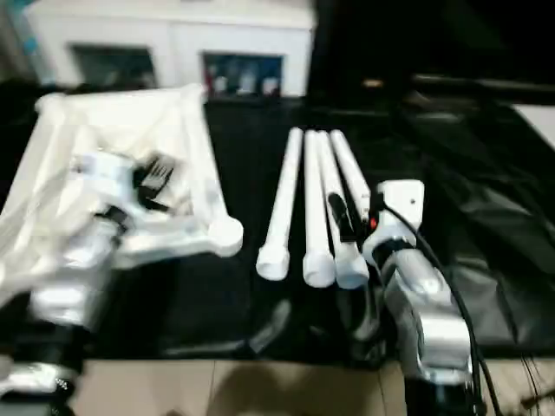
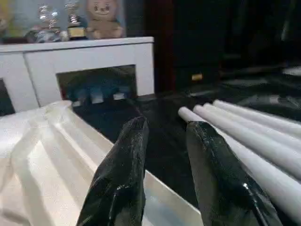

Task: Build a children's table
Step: Move table base

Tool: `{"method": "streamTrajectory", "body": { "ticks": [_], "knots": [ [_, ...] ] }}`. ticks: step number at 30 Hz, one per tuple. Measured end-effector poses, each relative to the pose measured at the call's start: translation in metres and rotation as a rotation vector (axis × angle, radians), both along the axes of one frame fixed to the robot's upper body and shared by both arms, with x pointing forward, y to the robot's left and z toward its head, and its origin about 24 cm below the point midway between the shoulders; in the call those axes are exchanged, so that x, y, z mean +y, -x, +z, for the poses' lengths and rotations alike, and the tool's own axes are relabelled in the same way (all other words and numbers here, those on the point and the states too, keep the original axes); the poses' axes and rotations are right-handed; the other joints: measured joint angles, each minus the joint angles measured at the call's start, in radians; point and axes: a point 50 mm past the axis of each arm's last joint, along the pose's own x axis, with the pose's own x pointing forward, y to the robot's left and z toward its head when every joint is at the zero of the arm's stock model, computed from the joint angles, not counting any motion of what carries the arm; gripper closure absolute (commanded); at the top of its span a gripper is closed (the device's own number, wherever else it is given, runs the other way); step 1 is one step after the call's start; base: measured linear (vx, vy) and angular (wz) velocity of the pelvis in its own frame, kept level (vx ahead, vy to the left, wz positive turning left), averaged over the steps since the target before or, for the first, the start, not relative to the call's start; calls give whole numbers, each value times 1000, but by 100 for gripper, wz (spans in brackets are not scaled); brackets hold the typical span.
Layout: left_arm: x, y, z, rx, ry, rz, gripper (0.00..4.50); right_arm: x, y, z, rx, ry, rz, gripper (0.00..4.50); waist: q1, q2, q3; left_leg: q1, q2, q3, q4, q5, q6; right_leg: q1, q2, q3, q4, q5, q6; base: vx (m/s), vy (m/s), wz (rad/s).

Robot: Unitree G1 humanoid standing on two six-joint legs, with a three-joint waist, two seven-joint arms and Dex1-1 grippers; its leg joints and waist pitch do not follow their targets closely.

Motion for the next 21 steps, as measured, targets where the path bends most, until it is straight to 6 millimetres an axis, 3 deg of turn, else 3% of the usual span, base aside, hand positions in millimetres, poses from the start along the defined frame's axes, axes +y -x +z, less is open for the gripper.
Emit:
{"method": "streamTrajectory", "body": {
  "ticks": [1, 2, 3, 4, 5, 6, 7, 8, 10, 11, 12, 13, 14, 16, 17, 18, 21],
  "knots": [
    [2, 0, 1, -12, -23, 36, 292, 2, -2, 0, 1, 0, 5, 14, -9, 1, 3, 13, -5, 10, -12, -18, 13, 2, 0, 19, -9, 5, 12, -37, 307, -60],
    [6, 1, -2, -7, -40, 81, 292, 6, -2, -1, 8, 3, 19, 14, -38, -6, 6, 18, -13, 35, -23, -20, 35, -13, -23, -7, -1, -17, -26, -58, 326, -52],
    [12, 3, -5, 3, -59, 126, 292, 10, -4, 0, 3, 4, 40, 14, -61, -13, 4, 16, -16, 51, -29, -17, 51, -36, -55, -101, 61, -48, -78, -80, 284, -35],
    [16, 3, -8, 19, -67, 159, 292, 12, -5, 2, -1, 6, 53, 14, -83, -7, 6, 15, -20, 46, -32, -12, 64, -36, -69, -173, 94, -58, -98, -80, 284, -35],
    [17, 3, -8, 23, -73, 176, 292, 12, -5, 2, -2, 9, 57, 14, -93, -4, 5, 13, -22, 46, -40, -2, 67, -26, -68, -218, 86, -56, -104, -45, 246, -11],
    [17, 3, -5, 16, -73, 186, 292, 14, -7, 6, -14, 12, 71, 14, -104, -9, 2, 6, -27, 47, -43, 3, 69, -3, -55, -249, 68, -46, -120, -25, 166, -10],
    [17, 3, -5, 16, -73, 190, 292, 17, -9, 9, -26, 12, 85, 14, -111, -13, -1, 1, -32, 45, -44, 7, 75, 10, -48, -263, 68, -43, -124, -25, 166, -10],
    [19, 4, -4, 19, -79, 200, 292, 25, -12, 13, -36, 12, 131, 14, -116, -12, -1, -5, -33, 40, -48, 15, 78, 13, -39, -269, 89, -58, -113, -39, 69, -26],
    [21, 5, -1, 19, -74, 207, 292, 33, -12, 13, -36, 8, 193, 14, -118, -12, -2, -14, -33, 21, -58, 30, 75, 11, -46, -264, 107, -74, -98, -94, -7, -32],
    [21, 5, 2, 12, -70, 205, 292, 37, -11, 12, -31, 7, 227, 14, -118, -17, -5, -25, -33, 13, -61, 40, 72, 13, -66, -255, 89, -73, -99, -98, -35, -20],
    [20, 5, 4, 6, -71, 202, 292, 39, -11, 10, -26, 6, 248, 14, -115, -24, -8, -36, -36, 13, -61, 47, 68, 22, -87, -239, 46, -78, -91, -114, -67, -12],
    [20, 5, 6, 2, -74, 200, 292, 41, -12, 9, -20, 7, 266, 14, -110, -32, -11, -47, -38, 15, -60, 50, 68, 23, -104, -235, 27, -74, -24, -60, -44, -5],
    [20, 5, 5, 11, -82, 195, 292, 43, -12, 6, -4, 14, 286, 14, -102, -32, -10, -54, -34, 17, -64, 58, 69, 12, -108, -242, 34, -67, -24, -123, -89, -7],
    [18, 5, 5, 21, -85, 176, 292, 41, -12, 3, 14, 33, 290, 14, -85, -31, -7, -49, -20, 37, -77, 73, 59, 5, -108, -245, 37, -56, -33, -127, -85, -7],
    [19, 5, 5, 23, -83, 171, 292, 42, -13, 1, 20, 36, 289, 14, -80, -31, -6, -45, -8, 48, -81, 77, 54, 7, -109, -254, 35, -50, -42, -127, -65, -8],
    [22, 5, 6, 22, -77, 172, 292, 42, -13, 1, 19, 36, 286, 14, -78, -29, -5, -44, -1, 52, -81, 78, 48, 8, -110, -262, 34, -47, -47, -118, -41, -3],
    [25, 7, 6, 26, -44, 182, 292, 43, -14, 2, 13, 36, 271, 14, -78, -28, -1, -39, 11, 66, -82, 80, 43, 9, -109, -266, 34, -42, -54, -125, -28, -1]
  ]
}}
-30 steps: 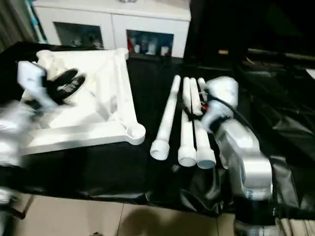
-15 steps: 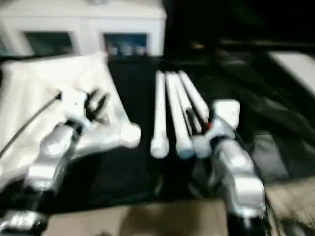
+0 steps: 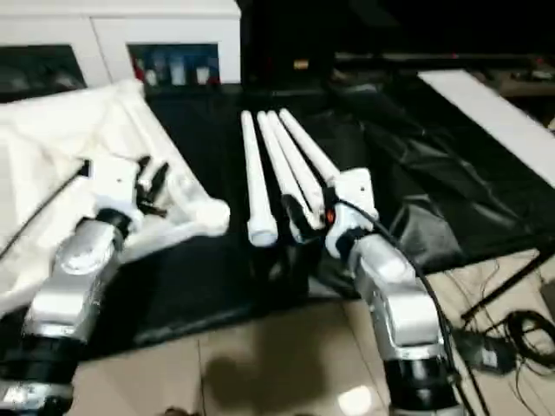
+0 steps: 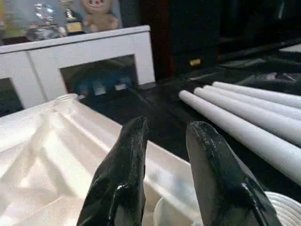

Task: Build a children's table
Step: Move table base

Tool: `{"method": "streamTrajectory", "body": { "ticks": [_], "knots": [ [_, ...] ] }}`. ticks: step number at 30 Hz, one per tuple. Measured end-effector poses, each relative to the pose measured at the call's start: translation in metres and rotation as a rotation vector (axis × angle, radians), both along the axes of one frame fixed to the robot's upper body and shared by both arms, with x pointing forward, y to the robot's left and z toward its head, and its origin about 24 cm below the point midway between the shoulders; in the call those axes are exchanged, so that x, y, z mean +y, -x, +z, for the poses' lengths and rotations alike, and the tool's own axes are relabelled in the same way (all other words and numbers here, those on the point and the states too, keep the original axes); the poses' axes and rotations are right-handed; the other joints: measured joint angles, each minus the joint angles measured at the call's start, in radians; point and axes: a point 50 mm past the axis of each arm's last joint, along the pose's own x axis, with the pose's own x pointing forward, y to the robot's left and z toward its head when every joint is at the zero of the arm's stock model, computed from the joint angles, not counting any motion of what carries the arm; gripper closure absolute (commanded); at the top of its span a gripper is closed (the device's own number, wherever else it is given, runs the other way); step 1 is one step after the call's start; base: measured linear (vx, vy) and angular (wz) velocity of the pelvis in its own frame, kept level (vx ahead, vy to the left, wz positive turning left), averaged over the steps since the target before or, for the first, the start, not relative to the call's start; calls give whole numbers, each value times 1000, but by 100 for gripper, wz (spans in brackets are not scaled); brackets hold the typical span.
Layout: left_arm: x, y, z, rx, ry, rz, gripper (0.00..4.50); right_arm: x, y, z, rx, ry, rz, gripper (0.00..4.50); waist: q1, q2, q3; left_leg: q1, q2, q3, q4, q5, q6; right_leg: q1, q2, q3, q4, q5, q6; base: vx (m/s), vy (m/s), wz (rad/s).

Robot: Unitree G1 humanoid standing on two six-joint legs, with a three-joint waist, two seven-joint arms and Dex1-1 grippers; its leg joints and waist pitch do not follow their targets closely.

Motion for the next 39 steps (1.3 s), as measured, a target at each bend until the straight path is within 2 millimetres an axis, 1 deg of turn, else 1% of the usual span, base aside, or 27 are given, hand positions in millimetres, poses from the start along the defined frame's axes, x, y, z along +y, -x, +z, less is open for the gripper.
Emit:
{"method": "streamTrajectory", "body": {
  "ticks": [4, 5, 6, 8, 10, 11, 12, 14, 15, 18, 22, 24, 25, 26, 27, 28, 29, 30, 31, 32, 33, 34, 35, 36, 37, 38, 39],
  "knots": [
    [-7, 4, -3, 16, 89, 10, 292, -1, 0, -2, 7, -1, -3, 14, 1, -1, 7, 9, 3, 5, -1, 0, -1, 1, 0, 0, -4, -3, 4, -60, 5, 1],
    [-8, 5, -6, 29, 109, 14, 292, -1, 0, -2, 7, -1, -5, 14, -2, 2, 12, 18, 4, 4, -2, 0, -1, 12, -1, -4, -11, -4, 6, -57, 23, -8],
    [-9, 6, -8, 38, 116, 15, 292, -2, 0, -1, 6, -2, -6, 14, -5, 5, 14, 17, 4, -4, -3, 0, -1, 29, -5, -21, -20, -6, 10, 0, 0, 0],
    [-12, 8, -9, 45, 114, 5, 292, -4, -1, -2, 6, 1, -11, 14, -19, 14, 24, 15, 9, -30, -7, -1, -1, 49, -7, -61, -41, -38, 11, 0, 0, 0],
    [-12, 9, -11, 57, 110, 4, 292, -4, -1, -2, 8, 0, -12, 14, -31, 16, 28, 19, 8, -39, -18, -1, -1, 66, -5, -76, -52, -53, -3, -16, 28, 20],
    [-11, 9, -11, 58, 108, 4, 292, -4, -1, -2, 7, 0, -13, 14, -34, 13, 29, 26, 4, -39, -25, -1, -1, 73, -6, -75, -53, -59, -13, 14, 1, 29],
    [-10, 9, -11, 60, 106, 6, 292, -4, -1, -3, 11, -1, -12, 14, -38, 10, 32, 41, 6, -27, -28, -1, -1, 74, -6, -68, -54, -61, -16, 71, -28, 22],
    [-7, 10, -12, 64, 100, 14, 292, -1, -1, -3, 14, -1, -4, 14, -31, 13, 37, 64, 13, -13, -28, -13, -12, 97, -9, -67, -57, -61, -15, 82, -36, 15],
    [-6, 10, -12, 62, 100, 19, 292, -1, -1, -3, 14, -1, -5, 14, -30, 14, 38, 70, 18, -6, -28, -18, -13, 105, -9, -69, -59, -61, -15, 58, -17, 0],
    [-7, 10, -10, 60, 102, 17, 292, -3, -1, -3, 14, 1, -16, 14, -33, 18, 39, 78, 24, -2, -28, -28, -16, 116, -9, -73, -71, -61, -15, 53, 2, -7],
    [-13, 10, -11, 73, 108, -1, 292, -5, 1, -8, 29, 3, -31, 14, -33, 24, 34, 72, 24, 1, -26, -27, -14, 120, -5, -63, -79, -56, -15, 107, 10, -7],
    [-14, 11, -10, 73, 107, -4, 292, -6, 3, -10, 37, 11, -29, 14, -37, 23, 30, 72, 19, 4, -23, -23, 0, 115, -3, -51, -79, -24, -23, 150, -5, 1],
    [-14, 11, -10, 76, 106, -2, 292, -5, 3, -10, 36, 13, -26, 14, -41, 22, 28, 73, 15, 3, -22, -26, 8, 106, -5, -48, -68, -23, -31, 243, -23, 24],
    [-15, 11, -10, 75, 107, -3, 292, -6, 3, -10, 35, 15, -27, 14, -42, 20, 21, 58, -2, -21, -19, -32, 18, 114, -8, -53, -67, -37, -14, 169, -23, 24],
    [-18, 10, -9, 73, 111, -12, 292, -9, 3, -10, 35, 25, -31, 14, -46, 22, 14, 29, -9, -35, 3, -45, 69, 121, -14, -64, -80, -37, 32, 139, 7, 57],
    [-21, 10, -9, 74, 113, -24, 292, -12, 4, -10, 36, 39, -31, 14, -41, 27, 11, 14, -10, -46, 19, -60, 114, 128, -14, -83, -88, -40, 36, 60, 17, 35],
    [-21, 11, -9, 74, 112, -22, 292, -12, 4, -10, 34, 49, -21, 14, -40, 29, 9, 15, -17, -68, 22, -66, 126, 142, -14, -104, -91, -52, 40, 161, 9, 66],
    [-18, 11, -9, 73, 110, -13, 292, -8, 4, -10, 31, 52, -4, 14, -48, 27, 9, 23, -30, -93, 17, -69, 126, 128, -10, -101, -64, -66, 39, 215, -92, 49],
    [-11, 13, -12, 81, 107, 10, 292, 2, 4, -8, 24, 50, 39, 14, -56, 25, 9, 30, -50, -132, 12, -71, 125, 92, -1, -82, 28, -81, 35, 215, -92, 49],
    [-3, 15, -15, 95, 102, 40, 292, 12, 6, -8, 23, 38, 78, 14, -63, 25, 9, 46, -72, -178, 2, -72, 126, 62, 17, -64, 96, -96, 36, 155, -198, 29],
    [1, 16, -15, 94, 103, 58, 292, 17, 8, -10, 29, 26, 98, 14, -57, 19, 7, 70, -77, -180, -12, -75, 115, 19, 38, -32, 117, -99, 45, -13, -226, 12],
    [0, 16, -11, 79, 103, 55, 292, 17, 7, -9, 27, 23, 96, 14, -58, 5, 4, 85, -87, -172, -21, -76, 77, -12, 43, -5, 106, -94, 45, -13, -226, 12],
    [-2, 16, -6, 56, 105, 47, 292, 15, 7, -9, 27, 27, 89, 14, -54, -30, 2, 106, -106, -143, -22, -84, 31, -23, 28, 39, 48, -32, -18, 0, -208, 6],
    [-6, 17, -8, 61, 118, 44, 292, 10, 8, -12, 43, 36, 76, 14, -51, -42, 5, 104, -100, -133, -2, -99, 40, -15, 37, 55, 64, -47, -20, 110, -158, 20],
    [-14, 17, -9, 67, 124, 20, 292, 4, 9, -16, 59, 42, 59, 14, -38, -36, 2, 98, -89, -110, 44, -113, 75, 0, 49, 60, 54, -51, -23, 110, -158, 20],
    [-19, 17, -9, 66, 126, 5, 292, 1, 9, -17, 66, 51, 52, 14, -27, -37, 1, 84, -83, -97, 93, -114, 77, 12, 52, 64, 47, -51, -28, 115, -116, 5],
    [-19, 17, -9, 64, 127, 7, 292, 0, 8, -16, 60, 55, 51, 14, -23, -43, 1, 65, -83, -85, 109, -104, 61, 28, 57, 60, 35, -43, -40, 100, -85, -12]
  ]
}}
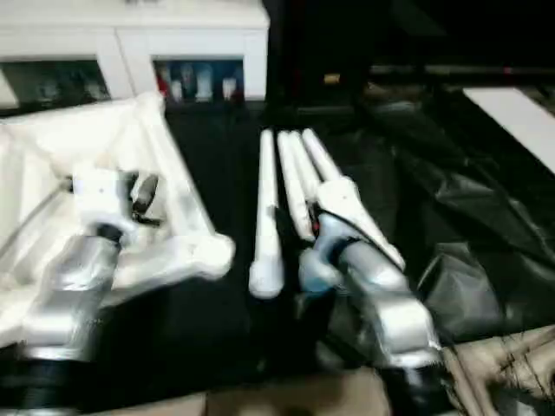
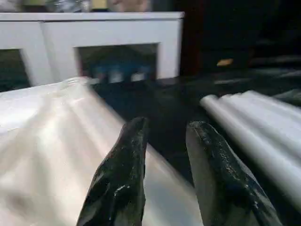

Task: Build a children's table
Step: Move table base

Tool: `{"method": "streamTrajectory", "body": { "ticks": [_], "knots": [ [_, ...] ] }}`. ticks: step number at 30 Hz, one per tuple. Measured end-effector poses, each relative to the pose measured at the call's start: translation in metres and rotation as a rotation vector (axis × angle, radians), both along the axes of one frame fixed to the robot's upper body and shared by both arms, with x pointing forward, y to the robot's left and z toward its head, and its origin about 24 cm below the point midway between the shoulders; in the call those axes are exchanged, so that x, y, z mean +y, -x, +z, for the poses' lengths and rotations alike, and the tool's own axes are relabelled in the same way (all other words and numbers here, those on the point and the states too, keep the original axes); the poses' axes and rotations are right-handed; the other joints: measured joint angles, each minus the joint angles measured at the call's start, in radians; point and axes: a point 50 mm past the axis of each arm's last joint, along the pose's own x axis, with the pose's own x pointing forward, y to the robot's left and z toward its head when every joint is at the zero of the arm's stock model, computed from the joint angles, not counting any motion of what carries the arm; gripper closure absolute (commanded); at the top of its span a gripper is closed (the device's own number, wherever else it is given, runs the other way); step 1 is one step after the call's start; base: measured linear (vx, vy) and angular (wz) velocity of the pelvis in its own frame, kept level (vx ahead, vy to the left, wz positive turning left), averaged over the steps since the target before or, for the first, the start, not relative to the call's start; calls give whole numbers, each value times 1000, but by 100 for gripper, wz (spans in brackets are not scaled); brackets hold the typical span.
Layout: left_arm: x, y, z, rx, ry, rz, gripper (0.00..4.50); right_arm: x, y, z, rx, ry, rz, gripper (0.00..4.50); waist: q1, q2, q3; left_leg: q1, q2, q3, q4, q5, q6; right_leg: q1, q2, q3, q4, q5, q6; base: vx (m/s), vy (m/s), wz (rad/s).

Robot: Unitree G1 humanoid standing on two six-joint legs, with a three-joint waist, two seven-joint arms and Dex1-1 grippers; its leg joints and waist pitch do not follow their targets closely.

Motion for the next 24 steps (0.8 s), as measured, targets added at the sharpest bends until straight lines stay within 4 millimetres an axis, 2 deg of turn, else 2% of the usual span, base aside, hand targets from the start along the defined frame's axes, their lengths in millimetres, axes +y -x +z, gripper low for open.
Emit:
{"method": "streamTrajectory", "body": {
  "ticks": [1, 2, 3, 4, 5, 6, 7, 8, 10, 12, 13, 16, 20, 22, 24],
  "knots": [
    [1, 0, 1, -2, -1, 3, 292, -1, 0, 1, -4, 1, 0, 14, 10, 3, -2, -10, 5, 2, -23, 22, -25, 7, 9, -4, -6, 2, -3, 100, -85, -12],
    [3, 0, 2, -8, -4, 10, 292, 0, -1, 3, -11, 0, 6, 14, 19, 12, -3, -22, 16, 2, -62, 55, -41, 7, 22, -15, -4, 2, -5, 0, 0, 0],
    [7, 0, 5, -20, -7, 26, 292, 0, -1, 6, -23, 0, 20, 14, 25, 34, -2, -41, 40, -2, -103, 90, -92, 6, 43, -35, 0, -2, -8, -85, 40, -9],
    [14, 1, 4, -15, -11, 53, 292, 4, 0, 6, -23, -5, 35, 14, 25, 37, -1, -47, 54, 0, -92, 90, -92, 5, 43, -49, 0, 0, -7, -85, 40, -9],
    [20, 1, 4, -14, -16, 74, 292, 10, 1, 7, -26, -12, 70, 14, 21, 38, 0, -53, 60, 0, -85, 89, -87, -1, 40, -57, 2, 2, -5, -34, 53, 0],
    [29, 2, 4, -12, -23, 98, 292, 19, 4, 9, -32, -26, 115, 14, 23, 39, 1, -55, 59, 0, -78, 87, -82, -5, 27, -56, -2, 4, -1, -28, 60, 4],
    [34, 2, 5, -14, -31, 110, 292, 23, 5, 11, -36, -30, 139, 14, 25, 39, 2, -55, 57, 2, -75, 87, -79, -3, 13, -56, -3, 3, 1, -28, 60, 4],
    [37, 2, 6, -20, -38, 118, 292, 25, 6, 13, -41, -30, 148, 14, 32, 39, 2, -52, 60, 10, -78, 86, -71, 0, -1, -59, -9, 9, 8, -65, 57, 3],
    [38, 2, 7, -22, -39, 115, 292, 22, 6, 14, -32, -11, 143, 14, 45, 37, 5, -43, 67, 34, -93, 92, -73, 5, -13, -65, -17, 20, 6, -89, 35, -3],
    [41, 2, 10, -35, -52, 72, 292, 21, 5, 11, 17, 12, 137, 14, 46, 26, 14, -32, 73, 62, -104, 93, -74, 6, -24, -65, -17, 23, 4, -103, 18, 1],
    [43, 3, 13, -44, -60, 46, 292, 21, 3, 10, 43, 14, 136, 14, 44, 23, 16, -30, 78, 68, -104, 93, -74, 3, -24, -65, -18, 20, 9, -110, 12, 4],
    [47, 3, 23, -80, -83, -71, 289, 28, -13, 17, 107, -74, 111, 7, 38, 15, 21, -32, 78, 69, -104, 95, -77, -1, -26, -65, -19, 20, 10, -92, 30, -14],
    [37, -3, 38, -114, -131, -246, 289, 28, -36, 27, 138, -74, 61, 7, 37, 11, 22, -37, 78, 70, -105, 96, -79, -12, -28, -66, -27, 20, 10, -73, 30, -9],
    [36, -4, 39, -106, -150, -290, 289, 28, -41, 25, 166, -64, 50, 7, 38, 10, 22, -39, 78, 71, -106, 98, -83, -16, -29, -66, -29, 20, 10, 0, 0, 0],
    [35, -4, 36, -42, -200, -403, 289, 32, -55, 20, 230, -44, 19, 7, 34, 8, 22, -46, 78, 73, -106, 100, -85, -20, -29, -64, -28, 23, 4, 0, 0, 0]
  ]
}}
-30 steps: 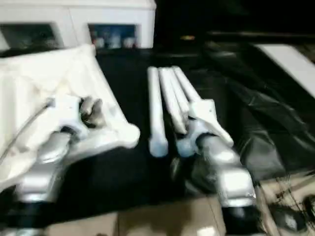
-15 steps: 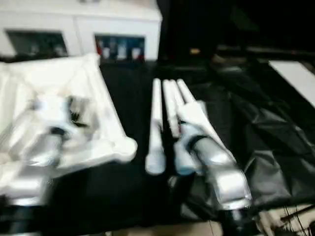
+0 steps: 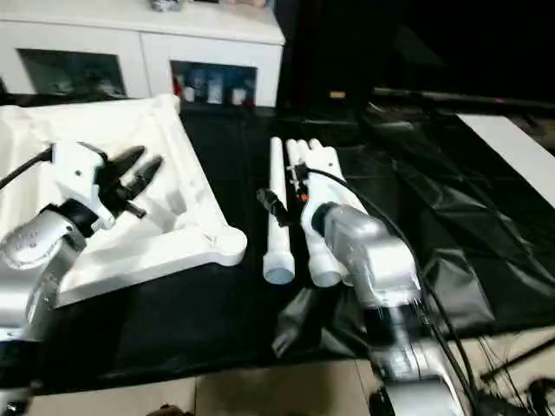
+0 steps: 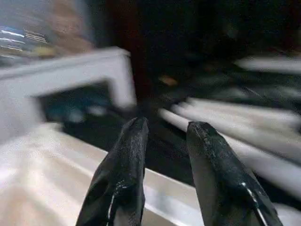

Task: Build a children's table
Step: Move table base, then pick table leg

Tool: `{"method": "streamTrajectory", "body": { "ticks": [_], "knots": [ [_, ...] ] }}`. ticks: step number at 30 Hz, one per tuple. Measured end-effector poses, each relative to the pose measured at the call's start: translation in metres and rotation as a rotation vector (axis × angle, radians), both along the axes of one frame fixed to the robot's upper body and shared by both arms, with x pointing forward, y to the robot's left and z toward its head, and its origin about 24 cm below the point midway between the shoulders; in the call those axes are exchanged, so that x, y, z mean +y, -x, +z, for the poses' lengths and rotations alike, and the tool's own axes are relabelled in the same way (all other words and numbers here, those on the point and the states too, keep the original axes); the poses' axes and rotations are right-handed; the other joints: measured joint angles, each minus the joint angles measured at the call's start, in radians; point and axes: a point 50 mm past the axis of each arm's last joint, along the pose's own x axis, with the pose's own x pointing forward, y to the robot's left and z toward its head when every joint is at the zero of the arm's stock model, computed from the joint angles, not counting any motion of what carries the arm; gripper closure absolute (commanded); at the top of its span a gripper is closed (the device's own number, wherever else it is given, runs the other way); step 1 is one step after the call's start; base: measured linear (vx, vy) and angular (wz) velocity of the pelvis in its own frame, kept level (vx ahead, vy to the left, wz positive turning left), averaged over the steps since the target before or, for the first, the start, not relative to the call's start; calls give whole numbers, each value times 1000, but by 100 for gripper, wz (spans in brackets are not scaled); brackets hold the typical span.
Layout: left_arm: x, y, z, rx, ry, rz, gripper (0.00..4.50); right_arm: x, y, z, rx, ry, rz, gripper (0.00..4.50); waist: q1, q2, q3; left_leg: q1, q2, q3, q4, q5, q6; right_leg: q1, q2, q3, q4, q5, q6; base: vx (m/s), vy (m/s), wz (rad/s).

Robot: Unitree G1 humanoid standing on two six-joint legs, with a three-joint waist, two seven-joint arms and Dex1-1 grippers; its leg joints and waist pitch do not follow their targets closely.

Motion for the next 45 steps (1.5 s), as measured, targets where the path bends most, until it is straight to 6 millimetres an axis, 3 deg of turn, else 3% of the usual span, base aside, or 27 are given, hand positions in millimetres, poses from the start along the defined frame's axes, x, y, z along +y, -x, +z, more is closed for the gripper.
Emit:
{"method": "streamTrajectory", "body": {
  "ticks": [2, 6, 14, 23, 28, 31, 35, 45],
  "knots": [
    [-6, 2, -3, 59, -47, -110, 289, 1, -12, 1, 36, 43, -31, 7, 1, 0, 0, -7, 0, 4, 0, 4, -7, -10, -3, 0, -2, 16, -7, 0, 0, 0],
    [-14, 11, -10, 198, -100, -313, 289, 2, -27, -1, 103, 105, -82, 7, 10, -10, 1, -5, 5, 24, -1, 6, -9, -17, -15, -1, -1, 43, 3, 0, 0, 0],
    [-19, 27, -2, 301, -174, -531, 289, 9, -31, -14, 255, 104, -111, 7, 16, -10, 1, -4, 23, 44, -7, 16, 6, -24, -10, -4, 3, 43, 3, 30, -11, -2],
    [-21, 35, 1, 364, -183, -629, 289, 20, -37, -10, 329, 24, -65, 7, 13, -10, 1, -2, 35, 49, -8, 17, 4, -27, 2, 0, 5, 41, -1, 11, -3, -1],
    [-23, 36, -1, 390, -186, -637, 289, 18, -38, -12, 321, 57, -90, 7, 20, -10, 1, -1, 42, 57, -8, 21, -3, -31, 3, 0, 12, 43, -4, 0, 0, 0],
    [-24, 37, 0, 385, -188, -643, 289, 20, -40, -5, 303, 80, -71, 7, 20, -7, 3, -1, 44, 60, -8, 22, -5, -33, 3, 0, 12, 45, -6, 0, 0, 0],
    [-26, 38, 1, 382, -190, -650, 289, 23, -49, 18, 245, 78, -61, 7, 19, -4, 5, -1, 46, 62, -8, 22, -5, -35, 4, 1, 12, 47, -8, 0, 0, 0],
    [-24, 37, 3, 383, -200, -648, 289, 41, -48, 23, 242, 34, 15, 7, 20, -5, 4, -2, 47, 65, -8, 22, -5, -37, 5, 3, 10, 47, -7, 0, 0, 0]
  ]
}}
